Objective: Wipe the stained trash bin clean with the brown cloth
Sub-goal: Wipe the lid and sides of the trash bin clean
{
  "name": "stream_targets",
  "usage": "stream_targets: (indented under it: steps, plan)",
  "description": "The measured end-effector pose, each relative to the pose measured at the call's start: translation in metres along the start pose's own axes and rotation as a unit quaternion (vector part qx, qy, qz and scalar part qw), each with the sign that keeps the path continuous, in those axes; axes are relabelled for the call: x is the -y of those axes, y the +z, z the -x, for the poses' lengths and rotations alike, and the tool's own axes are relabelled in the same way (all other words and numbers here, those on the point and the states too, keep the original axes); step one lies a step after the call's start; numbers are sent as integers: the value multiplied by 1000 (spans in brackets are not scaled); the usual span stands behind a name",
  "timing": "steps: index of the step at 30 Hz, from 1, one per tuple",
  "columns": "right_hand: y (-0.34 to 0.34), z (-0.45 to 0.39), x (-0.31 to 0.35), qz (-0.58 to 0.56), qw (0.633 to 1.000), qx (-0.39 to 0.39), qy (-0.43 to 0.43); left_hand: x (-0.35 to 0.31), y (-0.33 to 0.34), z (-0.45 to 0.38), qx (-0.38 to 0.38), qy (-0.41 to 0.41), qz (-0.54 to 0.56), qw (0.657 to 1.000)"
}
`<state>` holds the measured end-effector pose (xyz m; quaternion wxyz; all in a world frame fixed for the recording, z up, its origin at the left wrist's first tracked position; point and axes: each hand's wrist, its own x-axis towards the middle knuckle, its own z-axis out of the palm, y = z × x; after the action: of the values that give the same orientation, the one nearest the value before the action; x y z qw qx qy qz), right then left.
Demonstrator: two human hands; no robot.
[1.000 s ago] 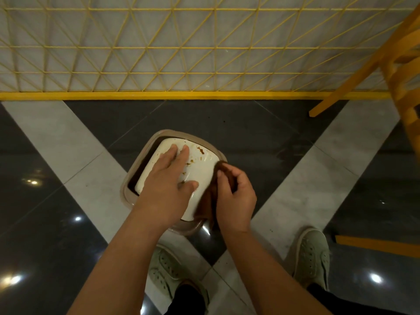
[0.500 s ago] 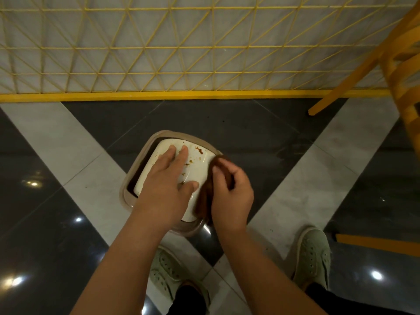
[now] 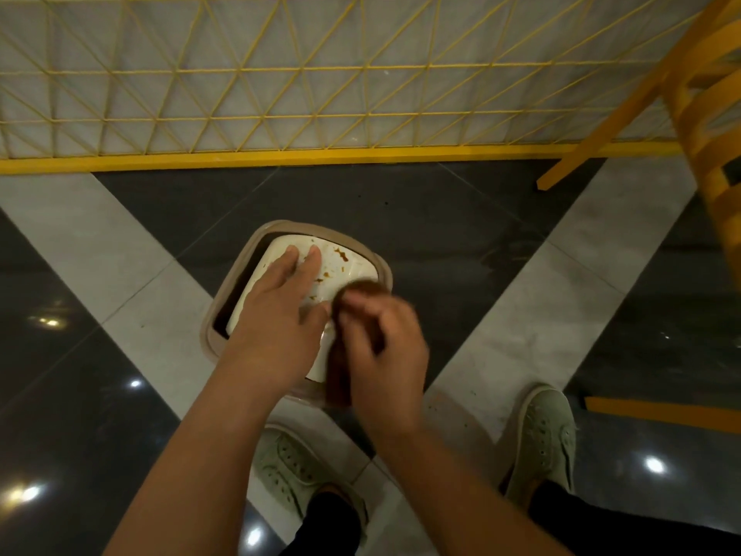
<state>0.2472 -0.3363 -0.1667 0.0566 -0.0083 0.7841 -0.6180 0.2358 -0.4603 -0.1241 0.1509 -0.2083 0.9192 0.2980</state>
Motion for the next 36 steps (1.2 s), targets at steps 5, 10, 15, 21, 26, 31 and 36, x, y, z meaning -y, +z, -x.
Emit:
stream_targets:
  steps: [5, 10, 15, 21, 26, 31, 36]
  plan:
    - [5, 53, -23, -4, 1000, 23, -17, -1, 0, 0, 3, -3, -4, 1000]
    - [-6, -30, -11, -29, 996, -47, 65, -2, 0, 1, -1, -5, 1, 1000]
    - [-7, -44, -25, 12, 987, -51, 154, -7, -1, 2, -4, -7, -15, 1000]
    - [0, 28, -43, 7, 988, -32, 150, -6, -1, 1, -8, -8, -34, 999]
    - [-2, -18, -12, -44, 995, -67, 67, -6, 0, 0, -8, -6, -21, 1000]
    - [-5, -52, -7, -52, 987, -72, 135, -8, 0, 1, -12, -9, -9, 1000]
    - [6, 38, -24, 17, 999, -5, 40, -6, 1, 0, -26, -5, -8, 1000]
